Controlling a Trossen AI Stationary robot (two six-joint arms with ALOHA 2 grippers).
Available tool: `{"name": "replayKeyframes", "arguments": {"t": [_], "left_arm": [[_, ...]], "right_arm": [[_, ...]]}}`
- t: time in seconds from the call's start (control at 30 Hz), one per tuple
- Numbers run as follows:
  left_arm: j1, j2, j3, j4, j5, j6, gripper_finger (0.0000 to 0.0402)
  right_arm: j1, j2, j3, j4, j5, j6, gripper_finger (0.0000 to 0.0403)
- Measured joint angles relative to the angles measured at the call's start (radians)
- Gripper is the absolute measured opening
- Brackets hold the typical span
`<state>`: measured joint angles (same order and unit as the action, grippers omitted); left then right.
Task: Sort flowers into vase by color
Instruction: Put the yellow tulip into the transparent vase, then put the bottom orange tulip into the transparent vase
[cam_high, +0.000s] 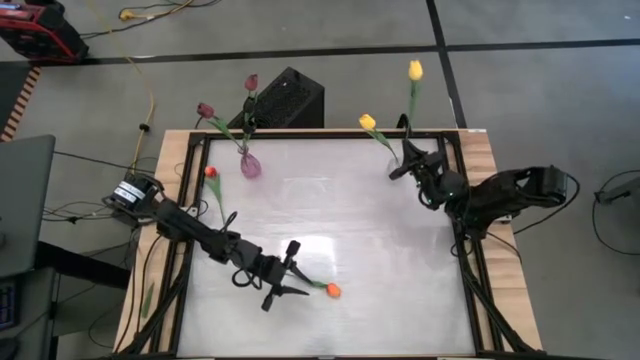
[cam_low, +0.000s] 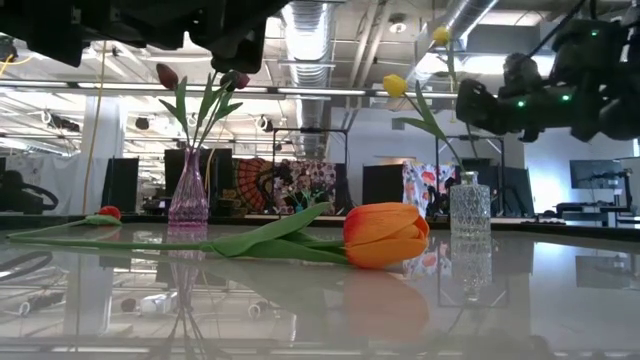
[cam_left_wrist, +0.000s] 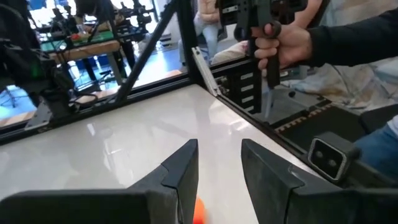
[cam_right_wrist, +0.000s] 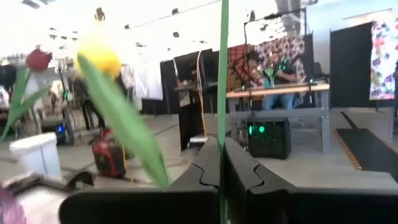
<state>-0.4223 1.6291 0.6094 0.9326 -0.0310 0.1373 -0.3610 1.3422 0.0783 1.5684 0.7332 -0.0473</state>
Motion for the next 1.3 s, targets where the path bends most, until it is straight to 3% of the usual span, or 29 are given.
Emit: {"name": "replayKeyframes", "arguments": {"t": [0.27, 0.87, 1.3], "left_arm": [[0.015, 0.000, 0.000, -0.003, 0.001, -0.036, 0.0112], [0.016, 0.000, 0.000, -0.032, 0.002, -0.037, 0.0112], [0.016, 0.000, 0.000, -0.031, 0.009, -0.037, 0.0112]], "right_arm": [[-0.100, 0.046, 0.038, -0.015, -0.079, 0.053, 0.0025], [-0.092, 0.216, 0.038, -0.001, -0.080, 0.126, 0.0027], [-0.057, 0.147, 0.035, 0.000, -0.075, 0.046, 0.0114]]}}
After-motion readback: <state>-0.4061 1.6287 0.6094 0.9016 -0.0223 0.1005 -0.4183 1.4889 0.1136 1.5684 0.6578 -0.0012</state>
